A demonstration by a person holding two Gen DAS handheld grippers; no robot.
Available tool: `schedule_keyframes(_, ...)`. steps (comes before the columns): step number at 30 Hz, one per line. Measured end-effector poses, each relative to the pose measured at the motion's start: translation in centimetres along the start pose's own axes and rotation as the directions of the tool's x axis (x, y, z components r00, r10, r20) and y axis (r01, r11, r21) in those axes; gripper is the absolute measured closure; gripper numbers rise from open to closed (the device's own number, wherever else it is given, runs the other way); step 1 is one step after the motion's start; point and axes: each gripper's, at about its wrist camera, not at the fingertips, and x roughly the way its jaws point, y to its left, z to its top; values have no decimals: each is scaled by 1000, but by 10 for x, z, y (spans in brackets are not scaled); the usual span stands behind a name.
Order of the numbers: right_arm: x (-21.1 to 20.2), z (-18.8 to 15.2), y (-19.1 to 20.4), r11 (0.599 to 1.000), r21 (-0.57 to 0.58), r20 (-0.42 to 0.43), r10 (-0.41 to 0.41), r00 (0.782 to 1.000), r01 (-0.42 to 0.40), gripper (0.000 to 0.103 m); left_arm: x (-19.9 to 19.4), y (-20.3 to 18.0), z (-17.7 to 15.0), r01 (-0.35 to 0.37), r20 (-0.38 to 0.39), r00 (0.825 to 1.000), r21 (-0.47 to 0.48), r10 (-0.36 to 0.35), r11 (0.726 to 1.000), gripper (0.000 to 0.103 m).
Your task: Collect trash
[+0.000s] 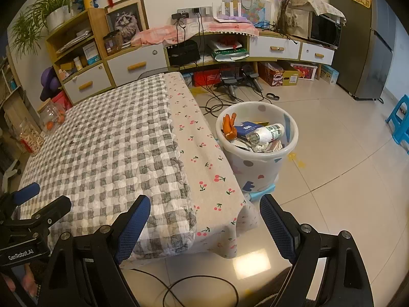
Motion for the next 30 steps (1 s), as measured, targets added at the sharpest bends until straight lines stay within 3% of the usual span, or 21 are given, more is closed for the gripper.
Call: schedule_keyframes(30, 1, -1, 1, 1000, 15, -5, -4, 1000, 4, 14, -1, 0, 0, -3, 0, 1000, 3, 3, 1000, 1)
